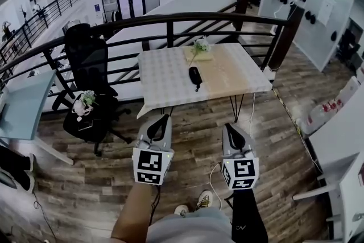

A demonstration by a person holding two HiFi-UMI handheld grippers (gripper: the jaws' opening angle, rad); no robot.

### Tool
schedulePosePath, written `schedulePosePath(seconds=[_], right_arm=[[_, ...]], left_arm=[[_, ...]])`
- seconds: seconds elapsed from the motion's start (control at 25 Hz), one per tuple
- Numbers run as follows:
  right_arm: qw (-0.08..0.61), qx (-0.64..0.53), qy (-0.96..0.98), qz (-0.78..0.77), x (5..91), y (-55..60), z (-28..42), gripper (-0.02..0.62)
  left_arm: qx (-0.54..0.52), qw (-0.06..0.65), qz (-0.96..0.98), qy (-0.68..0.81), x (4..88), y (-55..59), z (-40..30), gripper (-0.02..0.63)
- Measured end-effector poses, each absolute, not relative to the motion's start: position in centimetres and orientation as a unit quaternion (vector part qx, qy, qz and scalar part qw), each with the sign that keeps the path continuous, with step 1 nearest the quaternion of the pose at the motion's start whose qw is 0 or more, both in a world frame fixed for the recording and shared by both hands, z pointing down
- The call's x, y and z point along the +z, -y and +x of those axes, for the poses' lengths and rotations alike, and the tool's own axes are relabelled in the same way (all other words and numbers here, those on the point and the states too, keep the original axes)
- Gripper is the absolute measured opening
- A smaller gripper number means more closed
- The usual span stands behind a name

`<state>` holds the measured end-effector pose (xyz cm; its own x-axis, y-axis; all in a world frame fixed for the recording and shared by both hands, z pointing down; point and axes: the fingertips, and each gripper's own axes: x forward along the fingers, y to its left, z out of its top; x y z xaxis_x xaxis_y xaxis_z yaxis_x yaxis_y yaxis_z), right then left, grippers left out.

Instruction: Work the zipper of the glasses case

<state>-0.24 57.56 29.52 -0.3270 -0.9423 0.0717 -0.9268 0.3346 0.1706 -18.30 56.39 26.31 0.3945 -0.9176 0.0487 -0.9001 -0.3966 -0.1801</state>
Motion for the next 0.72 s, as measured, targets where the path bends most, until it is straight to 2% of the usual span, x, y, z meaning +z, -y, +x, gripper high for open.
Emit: schedulePosePath(seconds=[0.04, 0.32, 0.72], right_arm=[[0.075, -0.050, 0.811, 0.578, 29.3, -57.6, -0.2, 0.035], [0.058, -0.056, 0.815, 0.573, 28.8, -57.5, -0.1, 0.182], [0.047, -0.039, 0.822, 0.567, 29.8, -52.6, 0.4, 0.187]], left_arm=[[-0.069, 0.063, -0.833, -0.546, 26.1, -56.4, -18.3, 0.008], [-0.068, 0.071, -0.832, -0.546, 25.3, -56.2, -18.1, 0.008], [-0.078, 0.068, -0.827, -0.553, 26.1, -52.0, -17.8, 0.008]])
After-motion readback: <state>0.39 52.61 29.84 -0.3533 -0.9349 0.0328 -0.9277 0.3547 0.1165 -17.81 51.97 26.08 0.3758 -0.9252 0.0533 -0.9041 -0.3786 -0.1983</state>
